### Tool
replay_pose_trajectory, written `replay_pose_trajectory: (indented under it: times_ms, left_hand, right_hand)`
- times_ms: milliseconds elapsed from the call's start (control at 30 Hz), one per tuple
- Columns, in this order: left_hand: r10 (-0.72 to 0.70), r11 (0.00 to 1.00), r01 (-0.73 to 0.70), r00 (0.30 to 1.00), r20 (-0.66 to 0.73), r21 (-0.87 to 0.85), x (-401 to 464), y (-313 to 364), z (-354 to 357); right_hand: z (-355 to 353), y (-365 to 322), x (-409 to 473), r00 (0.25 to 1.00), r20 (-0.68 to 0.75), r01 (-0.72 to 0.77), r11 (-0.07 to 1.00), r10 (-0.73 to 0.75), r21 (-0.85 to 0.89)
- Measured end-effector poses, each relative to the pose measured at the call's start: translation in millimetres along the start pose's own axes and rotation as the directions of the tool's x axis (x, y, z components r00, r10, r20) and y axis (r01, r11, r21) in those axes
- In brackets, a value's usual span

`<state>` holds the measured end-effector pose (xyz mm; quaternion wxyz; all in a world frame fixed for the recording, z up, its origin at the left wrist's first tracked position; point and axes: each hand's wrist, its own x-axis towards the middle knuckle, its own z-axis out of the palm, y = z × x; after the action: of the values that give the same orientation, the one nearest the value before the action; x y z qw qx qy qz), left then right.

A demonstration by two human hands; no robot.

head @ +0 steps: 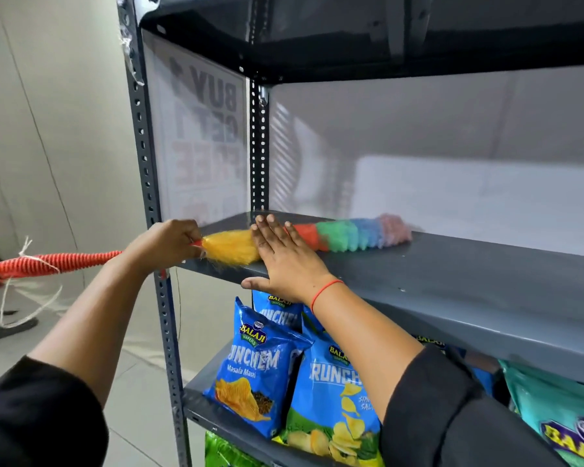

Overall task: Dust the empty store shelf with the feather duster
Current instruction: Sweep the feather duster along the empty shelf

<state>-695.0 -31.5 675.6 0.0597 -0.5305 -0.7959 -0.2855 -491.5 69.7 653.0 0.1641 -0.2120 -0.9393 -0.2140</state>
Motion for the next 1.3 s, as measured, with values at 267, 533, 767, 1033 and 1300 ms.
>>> replay_pose_trajectory:
  times_ms: [267, 533, 767, 1033, 1300]
  left_hand:
    - [0.015, 0.942, 0.08, 0.96, -0.28, 0.325, -2, -5, -2]
    - [-0.101, 0.974, 0.125, 0.987, -0.129, 0.192, -17, -23, -9]
    - [-0.12, 0.895, 0.262, 0.921, -0.371, 0.361, -32, -15, -36]
    - [-0.298, 0.885, 0.38, 0.906, -0.3, 0.268, -56, -18, -24]
    - [-0.257, 0.904, 0.353, 0.9, -0.353, 0.241, -67, 14, -7]
  right_hand:
    - [4, -2, 6, 0.999, 0.034, -0.001, 1.0, 0.0, 0.027]
    - [1, -2, 5, 0.999, 0.048, -0.004, 0.999, 0.001, 0.052]
    - [2, -2, 4, 0.999, 0.045, 0.004, 0.998, -0.007, 0.058]
    - [3, -1, 5, 0.999, 0.053, 0.004, 0.997, -0.009, 0.083]
    - [2, -1, 1, 0.992, 0.013, 0.119, 0.986, -0.122, 0.117]
